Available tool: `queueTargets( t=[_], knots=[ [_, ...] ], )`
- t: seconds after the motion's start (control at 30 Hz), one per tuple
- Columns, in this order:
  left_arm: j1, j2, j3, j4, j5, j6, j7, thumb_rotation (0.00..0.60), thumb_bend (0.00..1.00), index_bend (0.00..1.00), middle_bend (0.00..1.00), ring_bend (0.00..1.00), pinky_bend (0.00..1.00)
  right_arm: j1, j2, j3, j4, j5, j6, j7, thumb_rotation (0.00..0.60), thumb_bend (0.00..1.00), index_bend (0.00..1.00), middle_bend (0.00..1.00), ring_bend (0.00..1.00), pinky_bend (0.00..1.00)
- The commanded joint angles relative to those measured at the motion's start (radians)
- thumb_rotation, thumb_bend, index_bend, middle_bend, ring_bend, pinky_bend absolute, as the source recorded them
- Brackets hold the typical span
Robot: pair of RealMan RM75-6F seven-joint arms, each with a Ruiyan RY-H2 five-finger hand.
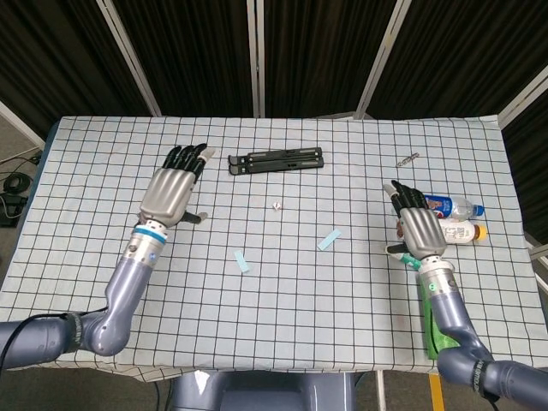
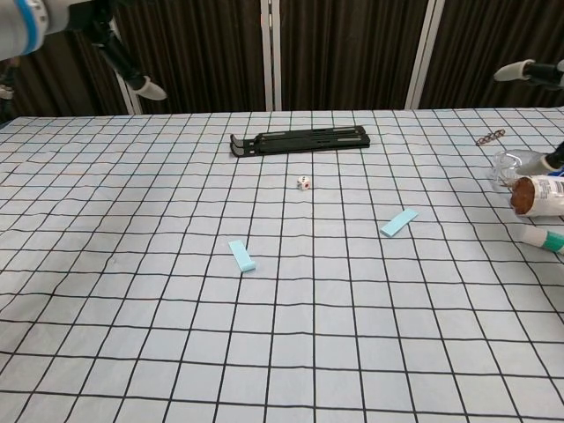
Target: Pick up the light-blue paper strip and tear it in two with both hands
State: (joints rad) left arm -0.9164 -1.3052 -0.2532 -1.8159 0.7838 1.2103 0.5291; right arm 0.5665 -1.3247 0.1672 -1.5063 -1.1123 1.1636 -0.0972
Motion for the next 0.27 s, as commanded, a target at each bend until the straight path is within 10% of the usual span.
queueTargets(
  t=[0.03,0.27],
  knots=[
    [0.178,0.095,0.143,-0.004,0.220,0.104,-0.148,0.600,0.00,0.00,0.00,0.00,0.00,-0.080,0.073,-0.071,0.077,-0.167,0.094,0.112,0.600,0.00,0.00,0.00,0.00,0.00],
    [0.420,0.168,0.312,0.051,0.418,0.260,-0.305,0.600,0.00,0.00,0.00,0.00,0.00,-0.208,0.169,-0.139,0.125,-0.304,0.255,0.162,0.600,0.00,0.00,0.00,0.00,0.00]
  ],
)
